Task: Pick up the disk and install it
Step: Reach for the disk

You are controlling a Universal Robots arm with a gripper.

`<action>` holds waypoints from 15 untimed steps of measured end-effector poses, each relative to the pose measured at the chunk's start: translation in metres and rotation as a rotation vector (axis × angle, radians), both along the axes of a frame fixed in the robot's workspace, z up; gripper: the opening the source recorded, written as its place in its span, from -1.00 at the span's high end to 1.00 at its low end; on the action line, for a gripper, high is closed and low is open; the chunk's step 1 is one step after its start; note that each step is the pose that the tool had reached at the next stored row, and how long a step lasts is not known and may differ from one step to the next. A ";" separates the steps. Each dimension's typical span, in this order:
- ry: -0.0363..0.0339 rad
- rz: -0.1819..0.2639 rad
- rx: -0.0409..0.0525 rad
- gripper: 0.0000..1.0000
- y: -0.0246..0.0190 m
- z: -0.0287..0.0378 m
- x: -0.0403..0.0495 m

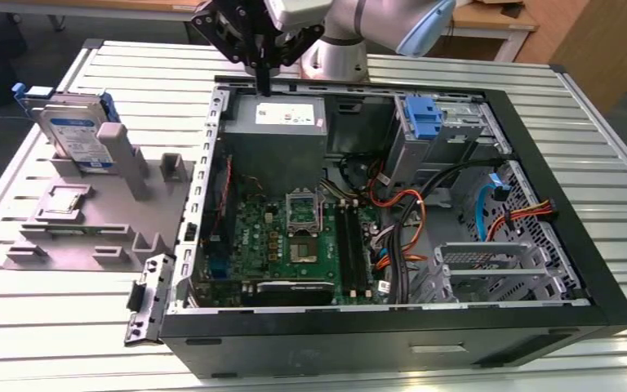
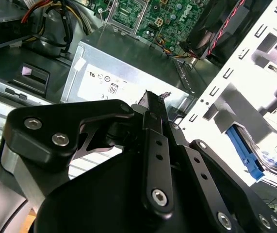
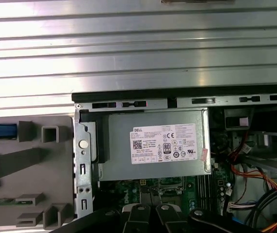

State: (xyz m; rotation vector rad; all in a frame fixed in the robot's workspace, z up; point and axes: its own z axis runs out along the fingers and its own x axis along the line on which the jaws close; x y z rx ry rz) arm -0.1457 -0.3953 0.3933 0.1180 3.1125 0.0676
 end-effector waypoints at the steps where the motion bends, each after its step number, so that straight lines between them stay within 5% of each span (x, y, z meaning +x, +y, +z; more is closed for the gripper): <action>1: 0.0000 0.000 0.0000 0.80 0.0000 0.0000 -0.0002; 15: 0.0002 0.000 0.0000 0.80 0.0000 -0.0002 -0.0039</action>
